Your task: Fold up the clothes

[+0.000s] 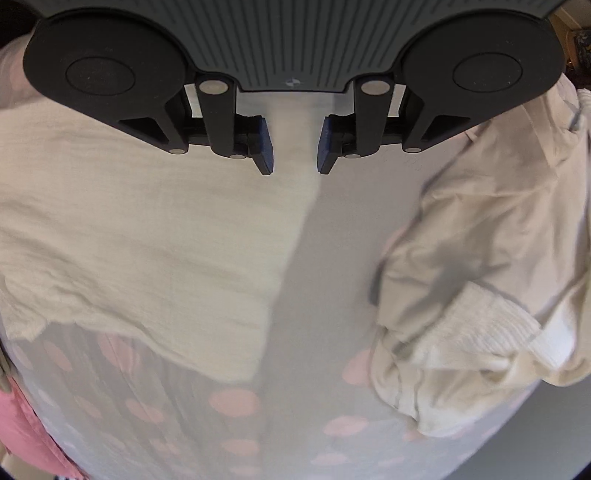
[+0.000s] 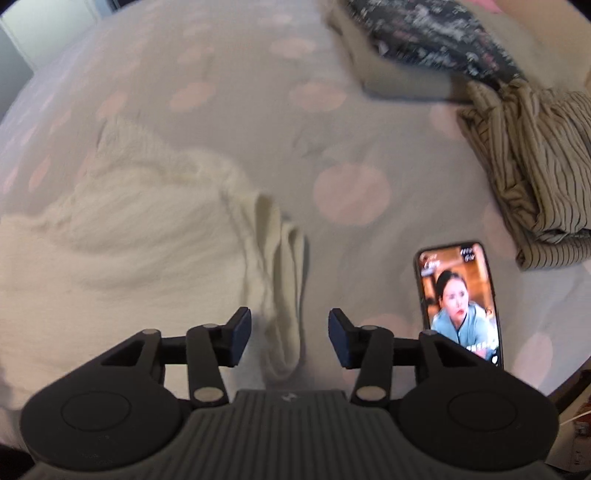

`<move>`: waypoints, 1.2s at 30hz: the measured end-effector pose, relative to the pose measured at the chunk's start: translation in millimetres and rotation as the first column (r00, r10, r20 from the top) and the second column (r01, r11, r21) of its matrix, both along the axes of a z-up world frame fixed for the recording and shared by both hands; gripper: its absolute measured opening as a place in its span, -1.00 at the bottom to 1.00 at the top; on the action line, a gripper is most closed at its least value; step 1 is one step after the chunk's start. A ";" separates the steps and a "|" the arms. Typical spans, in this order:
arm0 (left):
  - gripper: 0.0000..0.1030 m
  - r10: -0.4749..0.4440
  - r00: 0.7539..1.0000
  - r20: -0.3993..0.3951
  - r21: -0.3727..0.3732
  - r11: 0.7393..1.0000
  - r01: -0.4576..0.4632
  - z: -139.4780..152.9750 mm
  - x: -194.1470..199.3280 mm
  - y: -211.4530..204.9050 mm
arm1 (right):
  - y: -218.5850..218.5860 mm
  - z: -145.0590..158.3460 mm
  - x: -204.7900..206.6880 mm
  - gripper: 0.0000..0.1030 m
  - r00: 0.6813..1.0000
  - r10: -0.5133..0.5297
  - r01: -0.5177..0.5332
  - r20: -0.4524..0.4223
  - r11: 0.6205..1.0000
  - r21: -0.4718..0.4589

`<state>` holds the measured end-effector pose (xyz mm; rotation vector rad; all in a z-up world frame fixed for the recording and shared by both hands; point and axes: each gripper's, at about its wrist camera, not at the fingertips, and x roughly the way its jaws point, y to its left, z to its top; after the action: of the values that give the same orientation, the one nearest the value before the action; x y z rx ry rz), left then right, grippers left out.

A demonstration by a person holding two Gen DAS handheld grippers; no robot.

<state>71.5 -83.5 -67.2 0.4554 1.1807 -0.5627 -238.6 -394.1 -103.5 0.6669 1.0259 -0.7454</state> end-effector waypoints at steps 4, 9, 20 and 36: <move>-0.53 0.001 1.000 0.029 -0.030 1.000 -0.001 12.9 3.1 -7.8 | -2.1 15.0 6.9 -0.03 0.995 0.037 -0.034 0.098 0.999 -0.029; -0.53 -0.029 0.998 0.048 -0.053 0.998 0.031 24.0 3.9 -25.0 | 5.3 26.3 39.8 -0.03 0.979 0.180 -0.164 0.095 0.974 -0.154; -0.53 -0.196 0.978 0.075 -0.077 0.976 0.202 -1.7 -12.8 -85.9 | 2.2 -1.1 78.3 0.24 0.880 0.475 -0.452 0.007 0.841 -0.297; -0.53 -0.223 0.974 0.049 -0.068 0.972 0.226 -26.4 -25.5 -100.4 | 53.7 -3.5 78.7 -0.63 0.671 0.741 -0.692 -0.001 0.626 -0.361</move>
<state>45.9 -183.8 -93.6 0.5396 1.0724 -0.7856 -159.9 -340.4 -107.0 -0.0296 0.8928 -0.1295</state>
